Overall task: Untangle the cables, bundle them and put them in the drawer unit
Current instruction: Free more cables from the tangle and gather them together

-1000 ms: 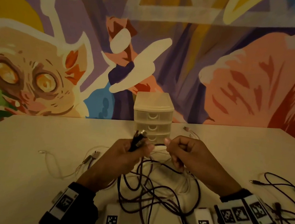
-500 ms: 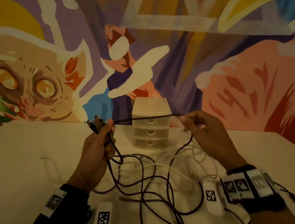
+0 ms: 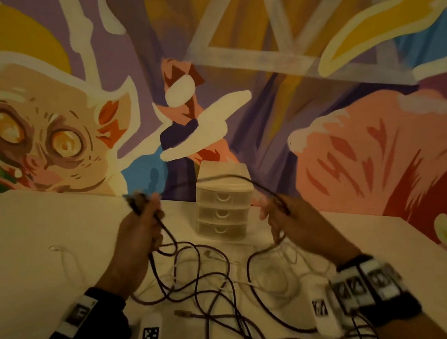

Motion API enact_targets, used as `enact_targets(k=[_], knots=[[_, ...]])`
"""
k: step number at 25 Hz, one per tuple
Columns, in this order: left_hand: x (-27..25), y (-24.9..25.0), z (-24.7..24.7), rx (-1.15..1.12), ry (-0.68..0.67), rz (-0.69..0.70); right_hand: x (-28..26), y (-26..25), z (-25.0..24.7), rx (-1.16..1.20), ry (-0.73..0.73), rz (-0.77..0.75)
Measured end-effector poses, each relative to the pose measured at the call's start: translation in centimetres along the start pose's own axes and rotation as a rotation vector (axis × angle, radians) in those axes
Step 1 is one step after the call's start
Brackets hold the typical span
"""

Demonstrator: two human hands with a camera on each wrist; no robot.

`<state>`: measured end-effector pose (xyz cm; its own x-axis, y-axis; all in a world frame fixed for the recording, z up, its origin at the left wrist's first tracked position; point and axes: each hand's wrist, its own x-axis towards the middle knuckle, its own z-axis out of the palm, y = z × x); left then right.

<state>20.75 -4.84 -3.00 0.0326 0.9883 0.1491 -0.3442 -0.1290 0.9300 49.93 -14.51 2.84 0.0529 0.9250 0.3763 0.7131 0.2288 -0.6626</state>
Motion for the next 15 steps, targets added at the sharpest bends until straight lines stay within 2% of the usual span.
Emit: enact_targets(k=[3, 5, 7, 10, 12, 15], knots=[[-1.7, -1.0, 1.4, 0.353, -0.171, 0.054, -3.5, -2.1, 3.7, 0.073, -0.013, 0.029], [-2.3, -0.8, 1.8, 0.464, -0.229, 0.091, -4.8, -3.2, 5.6, 0.204, -0.103, 0.094], [-2.5, -0.7, 2.1, 0.481, -0.299, 0.069, -5.4, -3.3, 6.5, 0.317, -0.261, 0.172], [-2.6, -1.3, 2.3, 0.512, -0.327, 0.015, -5.9, -2.7, 7.0, 0.221, -0.526, 0.169], [-2.9, -1.7, 2.5, 0.527, -0.364, -0.028, -6.1, -2.2, 7.4, 0.134, -0.574, 0.168], [-3.7, -1.7, 3.1, 0.554, -0.483, -0.033, -6.4, -1.7, 7.5, 0.124, -0.543, 0.259]])
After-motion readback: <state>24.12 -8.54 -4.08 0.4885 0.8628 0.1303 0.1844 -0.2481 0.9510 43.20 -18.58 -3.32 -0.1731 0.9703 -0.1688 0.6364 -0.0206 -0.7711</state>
